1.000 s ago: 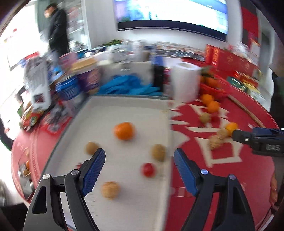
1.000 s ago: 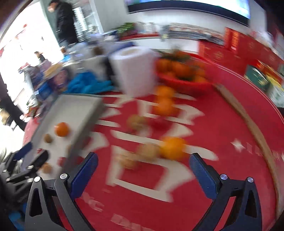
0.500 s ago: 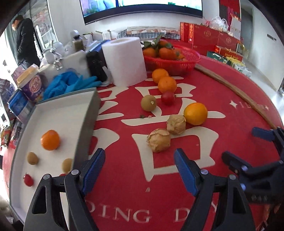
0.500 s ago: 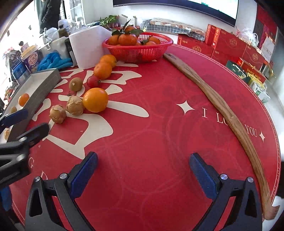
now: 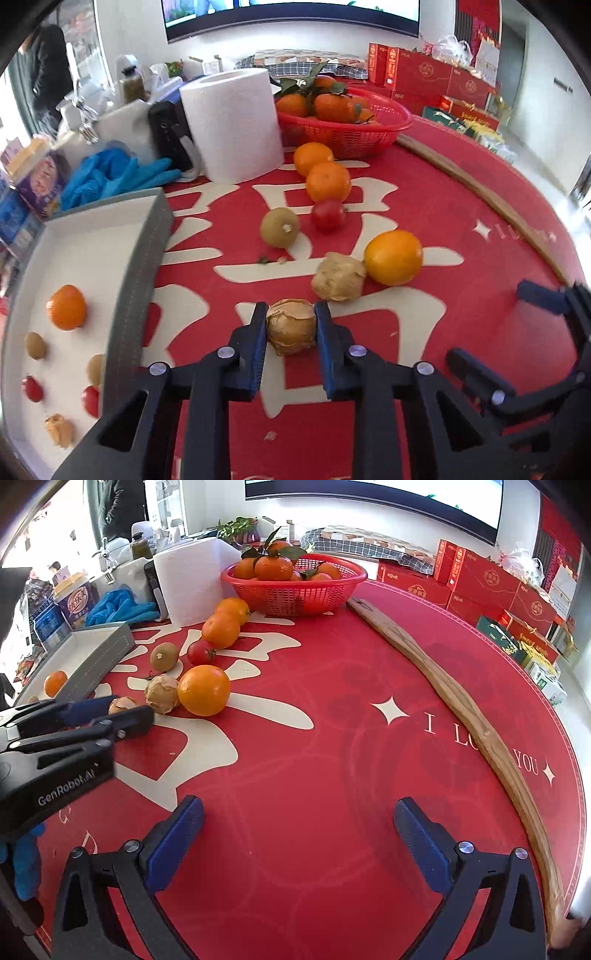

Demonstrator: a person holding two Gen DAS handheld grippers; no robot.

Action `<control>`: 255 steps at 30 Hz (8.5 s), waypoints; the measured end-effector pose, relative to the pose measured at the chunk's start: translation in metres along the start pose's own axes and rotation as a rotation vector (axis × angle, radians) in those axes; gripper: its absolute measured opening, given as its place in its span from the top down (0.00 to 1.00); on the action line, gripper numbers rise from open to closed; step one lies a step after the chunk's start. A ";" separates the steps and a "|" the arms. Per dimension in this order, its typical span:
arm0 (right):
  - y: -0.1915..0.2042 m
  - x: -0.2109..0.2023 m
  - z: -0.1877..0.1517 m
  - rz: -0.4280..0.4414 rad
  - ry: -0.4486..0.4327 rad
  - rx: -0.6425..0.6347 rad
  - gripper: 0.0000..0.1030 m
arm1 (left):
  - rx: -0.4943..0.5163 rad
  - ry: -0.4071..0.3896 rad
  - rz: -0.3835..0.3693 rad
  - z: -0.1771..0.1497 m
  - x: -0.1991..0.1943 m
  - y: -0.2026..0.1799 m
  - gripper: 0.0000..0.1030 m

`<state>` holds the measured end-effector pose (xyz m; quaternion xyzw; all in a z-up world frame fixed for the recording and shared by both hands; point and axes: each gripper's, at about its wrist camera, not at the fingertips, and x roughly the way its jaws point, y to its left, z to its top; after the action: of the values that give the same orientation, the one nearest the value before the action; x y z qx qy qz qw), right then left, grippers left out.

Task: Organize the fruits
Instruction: 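Grasp an orange with the right gripper while the left gripper holds the husked fruit, then carry the husked fruit and orange into the white tray and open both grippers, then move the left gripper back to the table and grasp another husked fruit, then grasp a red tomato with the right gripper while the left gripper holds the husked fruit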

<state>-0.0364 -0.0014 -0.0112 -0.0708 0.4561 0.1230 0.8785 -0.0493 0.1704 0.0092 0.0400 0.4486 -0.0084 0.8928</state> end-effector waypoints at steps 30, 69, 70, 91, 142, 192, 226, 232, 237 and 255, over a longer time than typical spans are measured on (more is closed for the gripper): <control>0.009 -0.001 0.034 0.141 -0.058 0.020 0.63 | -0.110 -0.069 -0.025 -0.038 -0.057 0.034 0.74; 0.213 -0.005 0.075 0.345 -0.008 -0.261 0.63 | -0.371 -0.078 0.193 -0.068 -0.052 0.193 0.74; 0.216 -0.004 0.075 0.345 -0.006 -0.267 0.63 | -0.374 -0.075 0.193 -0.068 -0.051 0.194 0.74; 0.244 0.008 0.077 0.305 0.011 -0.328 0.63 | -0.373 -0.073 0.187 -0.076 -0.046 0.194 0.73; 0.005 -0.005 0.025 0.042 0.014 0.189 0.01 | -0.029 -0.057 0.012 -0.047 -0.061 0.026 0.17; -0.016 -0.007 0.002 -0.112 -0.020 0.152 0.01 | -0.061 0.015 -0.037 -0.043 -0.018 0.006 0.01; -0.017 -0.006 0.000 -0.111 -0.021 0.152 0.00 | -0.104 0.058 -0.015 0.036 0.023 -0.002 0.74; -0.016 -0.006 0.000 -0.111 -0.021 0.150 0.00 | -0.080 0.009 0.012 0.000 0.002 0.009 0.74; -0.001 0.008 0.016 -0.053 -0.001 0.069 0.01 | -0.095 -0.017 0.018 -0.024 -0.013 0.021 0.74; 0.073 0.058 0.089 0.068 -0.051 -0.099 0.39 | -0.132 -0.042 0.000 -0.035 -0.021 0.034 0.71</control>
<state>0.0451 0.0983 -0.0083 -0.0954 0.4292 0.1769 0.8805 -0.0879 0.2069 0.0072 -0.0193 0.4293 0.0202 0.9027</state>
